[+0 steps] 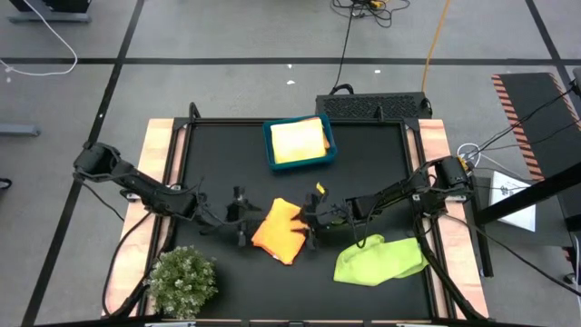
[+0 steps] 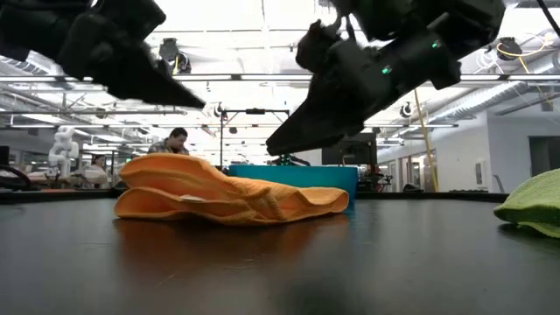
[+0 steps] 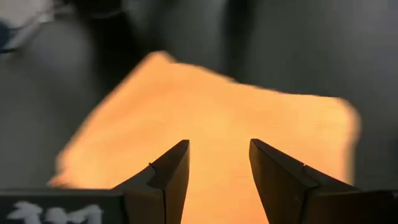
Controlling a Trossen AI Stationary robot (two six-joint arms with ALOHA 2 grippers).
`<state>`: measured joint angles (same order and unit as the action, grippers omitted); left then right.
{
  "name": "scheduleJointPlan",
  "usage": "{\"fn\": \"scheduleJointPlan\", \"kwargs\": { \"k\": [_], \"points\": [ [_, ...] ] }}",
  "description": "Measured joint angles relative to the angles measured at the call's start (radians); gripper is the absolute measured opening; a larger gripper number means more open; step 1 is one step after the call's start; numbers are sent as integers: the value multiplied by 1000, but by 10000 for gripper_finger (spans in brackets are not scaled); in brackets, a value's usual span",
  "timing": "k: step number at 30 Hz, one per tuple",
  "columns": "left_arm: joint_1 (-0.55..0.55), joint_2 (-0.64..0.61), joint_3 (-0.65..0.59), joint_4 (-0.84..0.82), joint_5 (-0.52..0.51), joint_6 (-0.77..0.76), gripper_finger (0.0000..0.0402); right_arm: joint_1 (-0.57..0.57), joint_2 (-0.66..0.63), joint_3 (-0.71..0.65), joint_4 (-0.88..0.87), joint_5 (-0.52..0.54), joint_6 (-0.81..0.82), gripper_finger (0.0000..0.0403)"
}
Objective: Fold microfiber towels
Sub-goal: Put the orange microfiber towel into the blue bin
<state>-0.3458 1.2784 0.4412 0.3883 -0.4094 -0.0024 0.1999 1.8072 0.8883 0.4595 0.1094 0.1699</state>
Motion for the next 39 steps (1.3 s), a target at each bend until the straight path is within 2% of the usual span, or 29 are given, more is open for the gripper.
{"fn": "scheduleJointPlan", "kwargs": {
  "k": [6, 10, 17, 22, 28, 33, 39],
  "points": [
    [35, 10, 0, 150, -11, 36, 129, -50, 0, -4, 4, 22, -1, 160],
    [70, 11, 0, 164, -11, 68, 129, -61, 0, -37, 35, 23, -21, 160],
    [121, 11, 0, 159, -2, 68, 129, -97, 0, -155, 306, 22, -27, 160],
    [161, 11, 0, 162, 19, 76, 129, -139, 0, -207, 403, 21, -26, 160],
    [237, 11, 0, 173, 26, 68, 129, -178, 0, -210, 442, 15, -5, 160],
    [295, 11, 0, 179, 104, 93, 129, -208, -1, -210, 489, -83, 5, 160],
    [355, 11, 0, 172, 175, 98, 129, -234, -1, -210, 405, -89, -33, 160]
  ]
}}
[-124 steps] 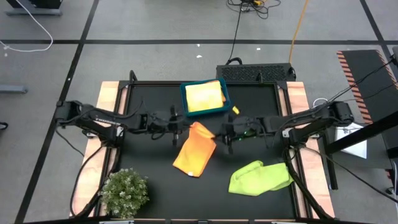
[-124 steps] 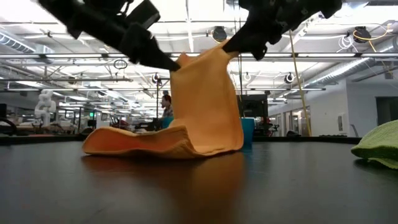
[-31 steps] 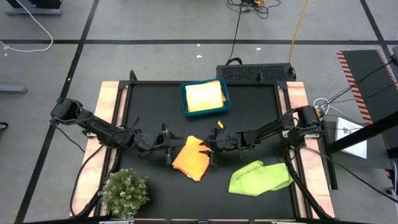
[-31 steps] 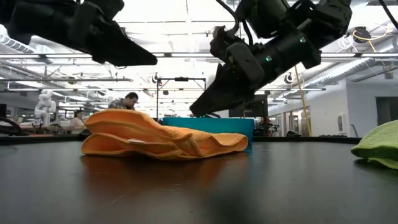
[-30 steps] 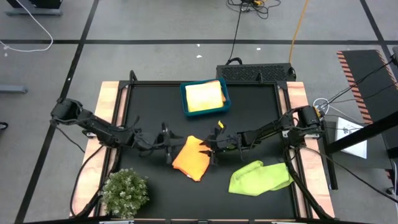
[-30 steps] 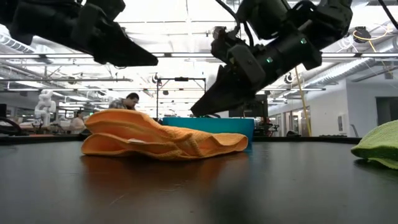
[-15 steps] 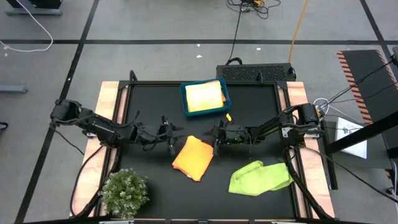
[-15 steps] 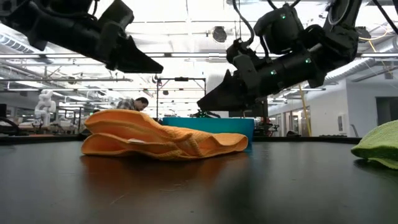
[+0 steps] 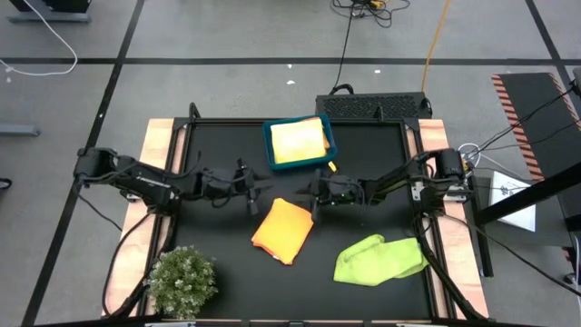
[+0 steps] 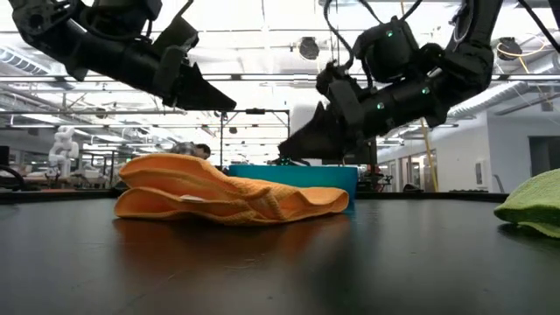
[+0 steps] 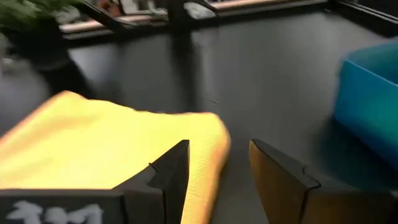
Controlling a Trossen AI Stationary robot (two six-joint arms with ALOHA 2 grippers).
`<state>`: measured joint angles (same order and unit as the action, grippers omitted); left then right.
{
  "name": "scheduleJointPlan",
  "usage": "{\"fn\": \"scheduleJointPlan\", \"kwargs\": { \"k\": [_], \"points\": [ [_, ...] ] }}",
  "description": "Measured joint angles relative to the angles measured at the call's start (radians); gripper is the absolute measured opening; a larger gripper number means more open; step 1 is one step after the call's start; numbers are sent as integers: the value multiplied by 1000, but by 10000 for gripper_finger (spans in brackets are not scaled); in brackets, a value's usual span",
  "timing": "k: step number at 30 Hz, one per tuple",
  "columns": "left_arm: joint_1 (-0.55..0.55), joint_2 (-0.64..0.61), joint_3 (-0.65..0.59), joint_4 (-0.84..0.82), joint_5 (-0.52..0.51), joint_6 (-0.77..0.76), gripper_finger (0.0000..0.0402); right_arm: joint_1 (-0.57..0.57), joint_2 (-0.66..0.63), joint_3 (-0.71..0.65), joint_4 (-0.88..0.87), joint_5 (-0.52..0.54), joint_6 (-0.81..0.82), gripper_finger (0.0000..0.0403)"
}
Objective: Fold microfiber towels
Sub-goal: Put the orange microfiber towel into the blue bin
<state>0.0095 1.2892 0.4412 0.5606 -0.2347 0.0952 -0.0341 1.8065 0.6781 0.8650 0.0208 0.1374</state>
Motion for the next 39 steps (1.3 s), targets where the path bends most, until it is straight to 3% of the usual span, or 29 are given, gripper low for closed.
{"fn": "scheduleJointPlan", "kwargs": {
  "k": [12, 18, 23, 31, 39],
  "points": [
    [23, 0, 0, -22, 29, -79, 129, -61, 0, 0, -55, -75, 88, 160],
    [38, 0, -1, -78, 208, -196, 129, -65, 0, 0, -130, -104, 182, 163],
    [48, 8, -1, -105, 299, -221, 132, -57, 0, 4, -207, -147, 246, 201],
    [47, 62, 7, -113, 323, -236, 203, -76, 0, 28, -210, -343, 307, 280],
    [68, 98, 22, -94, 323, -249, 245, -120, 31, 261, -483, -392, 208, 286]
  ]
}}
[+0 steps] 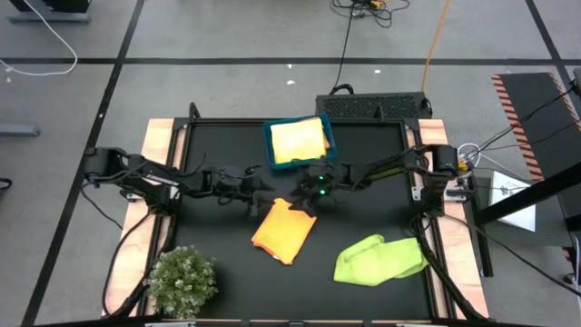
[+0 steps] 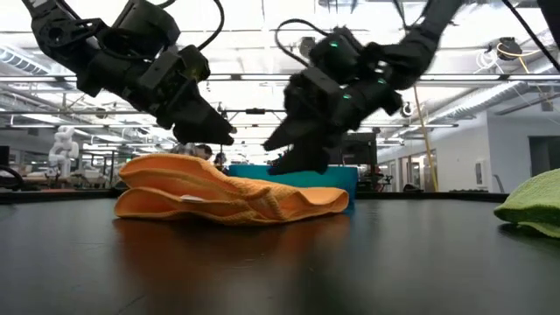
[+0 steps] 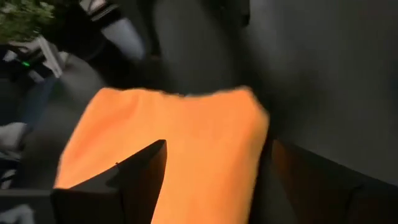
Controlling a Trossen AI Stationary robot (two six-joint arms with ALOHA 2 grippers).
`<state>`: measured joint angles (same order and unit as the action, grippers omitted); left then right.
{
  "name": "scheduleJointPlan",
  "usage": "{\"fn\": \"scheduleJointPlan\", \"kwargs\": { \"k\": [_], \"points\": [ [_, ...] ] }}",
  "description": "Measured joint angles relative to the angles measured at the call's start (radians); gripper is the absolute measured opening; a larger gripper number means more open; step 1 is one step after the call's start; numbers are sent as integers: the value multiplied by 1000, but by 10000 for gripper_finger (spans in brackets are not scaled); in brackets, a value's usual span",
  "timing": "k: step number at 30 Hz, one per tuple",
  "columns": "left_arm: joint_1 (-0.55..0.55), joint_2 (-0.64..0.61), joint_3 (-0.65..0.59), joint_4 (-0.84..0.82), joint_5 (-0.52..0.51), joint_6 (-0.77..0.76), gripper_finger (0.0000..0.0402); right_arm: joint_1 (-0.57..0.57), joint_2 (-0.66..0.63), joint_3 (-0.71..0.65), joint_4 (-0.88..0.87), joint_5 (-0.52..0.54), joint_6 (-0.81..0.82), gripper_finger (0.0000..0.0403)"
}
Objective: Fold microfiber towels
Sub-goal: Put the orange microfiber towel into the blue bin
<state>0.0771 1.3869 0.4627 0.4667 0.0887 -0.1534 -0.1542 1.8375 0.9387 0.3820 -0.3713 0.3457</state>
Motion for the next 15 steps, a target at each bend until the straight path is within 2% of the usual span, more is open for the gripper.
{"fn": "scheduleJointPlan", "kwargs": {
  "k": [4, 6, 8, 15],
  "points": [
    [4, -1, 14, -9, 0, -7, 246, -12, 61, 97, -82, -10, -44, 284],
    [4, -1, 17, -33, 0, -8, 246, -19, 103, 125, -82, -63, -30, 284],
    [4, 0, 17, -45, 0, -8, 246, -23, 145, 145, -79, -106, -11, 284],
    [2, 0, 18, -63, -1, -8, 246, -24, 224, 165, -35, -132, -16, 277]
  ]
}}
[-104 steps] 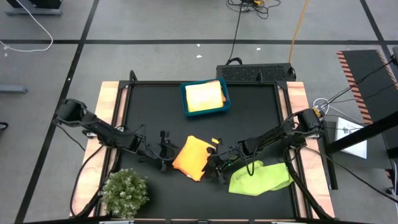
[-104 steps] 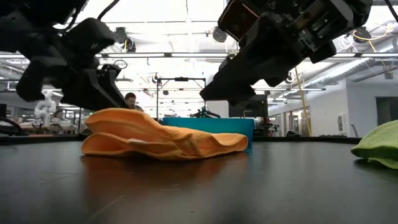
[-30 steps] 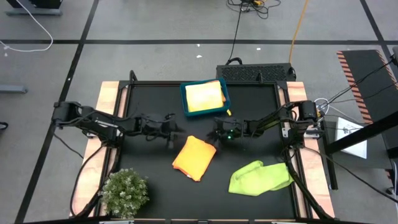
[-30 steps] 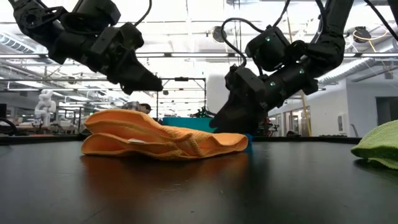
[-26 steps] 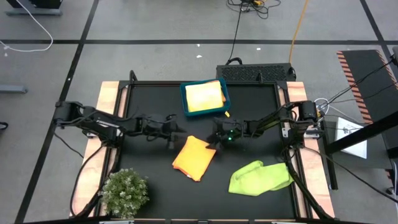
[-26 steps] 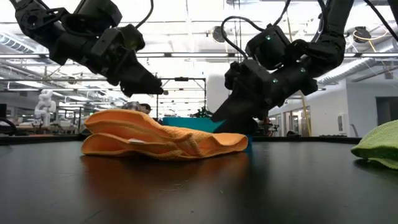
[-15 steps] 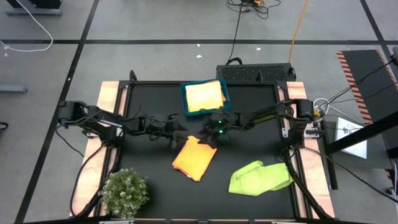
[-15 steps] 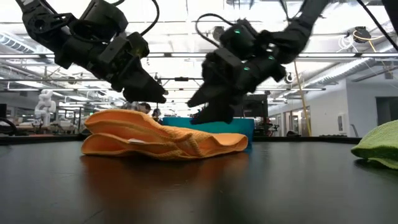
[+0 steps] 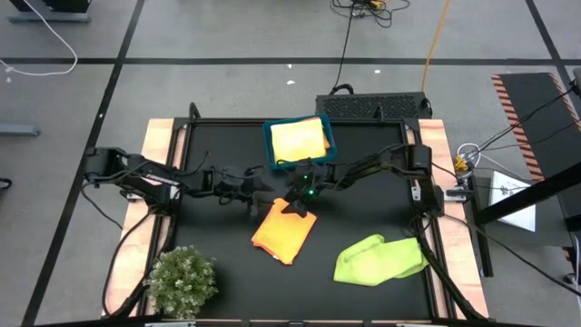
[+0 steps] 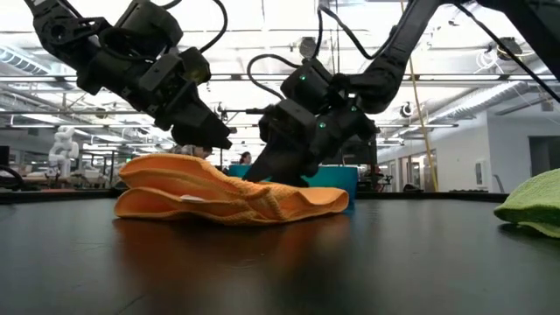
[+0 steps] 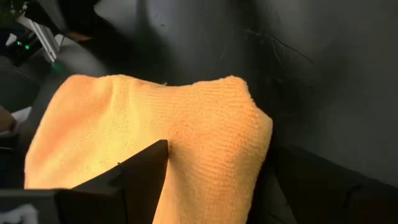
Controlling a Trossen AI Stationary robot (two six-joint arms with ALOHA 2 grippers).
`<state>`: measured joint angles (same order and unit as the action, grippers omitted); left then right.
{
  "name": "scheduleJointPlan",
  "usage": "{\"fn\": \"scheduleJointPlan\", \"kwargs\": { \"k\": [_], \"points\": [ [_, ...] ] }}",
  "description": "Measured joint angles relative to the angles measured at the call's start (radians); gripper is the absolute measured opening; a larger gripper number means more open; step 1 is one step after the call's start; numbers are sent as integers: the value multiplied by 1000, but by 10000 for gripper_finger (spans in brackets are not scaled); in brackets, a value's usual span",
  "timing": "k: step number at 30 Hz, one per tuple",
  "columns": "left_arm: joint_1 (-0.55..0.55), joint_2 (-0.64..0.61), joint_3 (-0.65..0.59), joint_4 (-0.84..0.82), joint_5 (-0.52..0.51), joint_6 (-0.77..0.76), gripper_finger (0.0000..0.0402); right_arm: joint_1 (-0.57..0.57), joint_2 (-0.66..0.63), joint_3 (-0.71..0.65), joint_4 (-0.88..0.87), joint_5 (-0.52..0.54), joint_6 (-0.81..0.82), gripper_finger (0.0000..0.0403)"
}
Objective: Fold microfiber towels
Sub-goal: Put the orange microfiber towel into the blue bin
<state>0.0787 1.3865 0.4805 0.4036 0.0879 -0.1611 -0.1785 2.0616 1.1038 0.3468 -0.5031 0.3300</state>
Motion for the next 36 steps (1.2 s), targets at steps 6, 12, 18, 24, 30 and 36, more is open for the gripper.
{"fn": "scheduleJointPlan", "kwargs": {
  "k": [6, 12, 18, 24, 30, 36],
  "points": [
    [-2, 0, 0, -15, -1, 5, 246, 1, 14, 0, 32, 6, -41, 227],
    [-1, 0, 0, -18, -2, 12, 246, -5, 16, -3, 72, 9, -139, 91],
    [-8, 0, 0, -28, -3, 25, 246, -20, 7, -3, 112, 13, -186, 10],
    [-1, -8, 0, 23, -88, -55, 246, -11, -60, -3, 73, 87, -300, 3],
    [37, -47, -1, -30, -44, -87, 246, 15, -190, -3, -62, 192, -424, 2],
    [53, -154, 1, -29, -67, -87, 246, 46, -314, -3, -168, 279, -498, 1]
  ]
}}
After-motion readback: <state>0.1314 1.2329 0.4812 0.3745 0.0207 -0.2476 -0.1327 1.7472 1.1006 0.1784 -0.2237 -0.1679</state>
